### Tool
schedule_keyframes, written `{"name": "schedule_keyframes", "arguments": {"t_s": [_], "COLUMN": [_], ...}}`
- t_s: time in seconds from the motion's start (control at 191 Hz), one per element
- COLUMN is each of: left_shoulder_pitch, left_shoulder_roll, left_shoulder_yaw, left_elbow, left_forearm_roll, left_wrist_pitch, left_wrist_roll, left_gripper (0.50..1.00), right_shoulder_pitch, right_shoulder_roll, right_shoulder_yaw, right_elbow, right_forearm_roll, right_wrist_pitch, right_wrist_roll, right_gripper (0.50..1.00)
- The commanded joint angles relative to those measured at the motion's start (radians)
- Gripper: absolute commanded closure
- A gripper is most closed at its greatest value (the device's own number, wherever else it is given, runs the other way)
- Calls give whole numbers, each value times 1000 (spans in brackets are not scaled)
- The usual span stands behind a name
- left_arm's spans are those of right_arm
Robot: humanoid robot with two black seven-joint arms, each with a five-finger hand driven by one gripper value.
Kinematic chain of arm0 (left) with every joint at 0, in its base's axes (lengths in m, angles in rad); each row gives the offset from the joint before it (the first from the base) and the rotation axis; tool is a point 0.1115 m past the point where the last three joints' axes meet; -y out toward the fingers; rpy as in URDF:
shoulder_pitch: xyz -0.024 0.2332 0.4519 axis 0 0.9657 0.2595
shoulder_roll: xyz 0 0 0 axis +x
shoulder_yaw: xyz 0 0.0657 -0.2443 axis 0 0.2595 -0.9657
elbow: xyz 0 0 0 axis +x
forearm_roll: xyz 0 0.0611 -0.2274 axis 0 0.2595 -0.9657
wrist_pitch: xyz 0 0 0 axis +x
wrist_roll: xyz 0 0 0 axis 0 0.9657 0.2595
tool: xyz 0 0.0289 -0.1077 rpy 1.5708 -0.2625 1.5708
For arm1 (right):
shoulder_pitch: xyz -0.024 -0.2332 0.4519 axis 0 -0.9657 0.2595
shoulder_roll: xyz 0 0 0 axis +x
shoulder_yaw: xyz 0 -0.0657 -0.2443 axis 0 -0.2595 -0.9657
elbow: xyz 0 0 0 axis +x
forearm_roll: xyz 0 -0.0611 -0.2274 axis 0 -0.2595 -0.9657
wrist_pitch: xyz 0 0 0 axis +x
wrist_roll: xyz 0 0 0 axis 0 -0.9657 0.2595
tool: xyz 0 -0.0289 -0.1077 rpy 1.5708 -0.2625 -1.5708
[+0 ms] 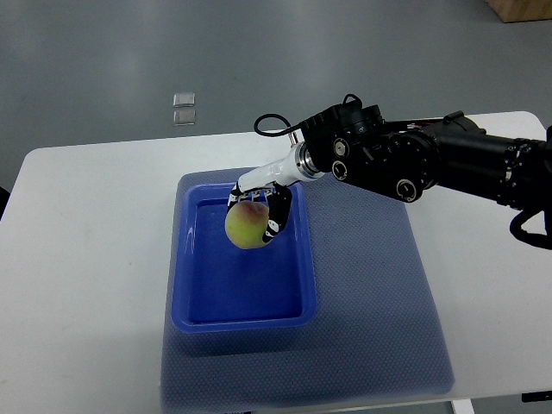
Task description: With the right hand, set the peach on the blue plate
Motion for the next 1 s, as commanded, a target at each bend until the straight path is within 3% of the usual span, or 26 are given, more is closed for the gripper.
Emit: {"name": "schedule_keyframes", "arguments": {"t_s": [0.0,0.031,0.084,0.125,0.131,0.136,0.152,0.22,0.387,0.653,0.836,0.993], "left_shoulder_pitch": [0,0,0,0,0,0,0,0,0,0,0,0], "left_shoulder_roll": [0,0,0,0,0,0,0,0,0,0,0,0], "left_shoulder_yaw": [-1,0,0,0,0,0,0,0,0,0,0,0], "left_elbow": [0,0,0,0,0,0,0,0,-2,-2,-2,-14], "left_forearm_roll": [0,0,0,0,0,0,0,0,0,0,0,0], "left_wrist_pitch": [-1,-1,-1,-1,-1,-1,-1,-2,-2,-2,-1,-2], "left_wrist_roll": [0,0,0,0,0,0,0,0,0,0,0,0], "left_gripper": [500,500,500,500,500,500,500,500,500,500,500,500], "right_shoulder_pitch": [-18,-25,-37,-43,-44,-45,-46,-46,-29,48,23,-205], "right_shoulder_roll": [0,0,0,0,0,0,0,0,0,0,-40,-179], "right_shoulder_yaw": [-1,-1,-1,-1,-1,-1,-1,-1,1,117,464,830], "right_elbow": [10,10,11,11,11,11,11,11,17,17,11,7], "right_forearm_roll": [-5,-5,-3,-3,-3,-3,-3,0,2,6,9,170], "right_wrist_pitch": [0,-2,-5,-10,-11,-11,-13,-16,-13,16,7,-19], "right_wrist_roll": [0,0,2,2,2,2,2,3,2,2,3,3], "right_gripper": [1000,991,906,801,765,765,699,605,572,570,568,568]}}
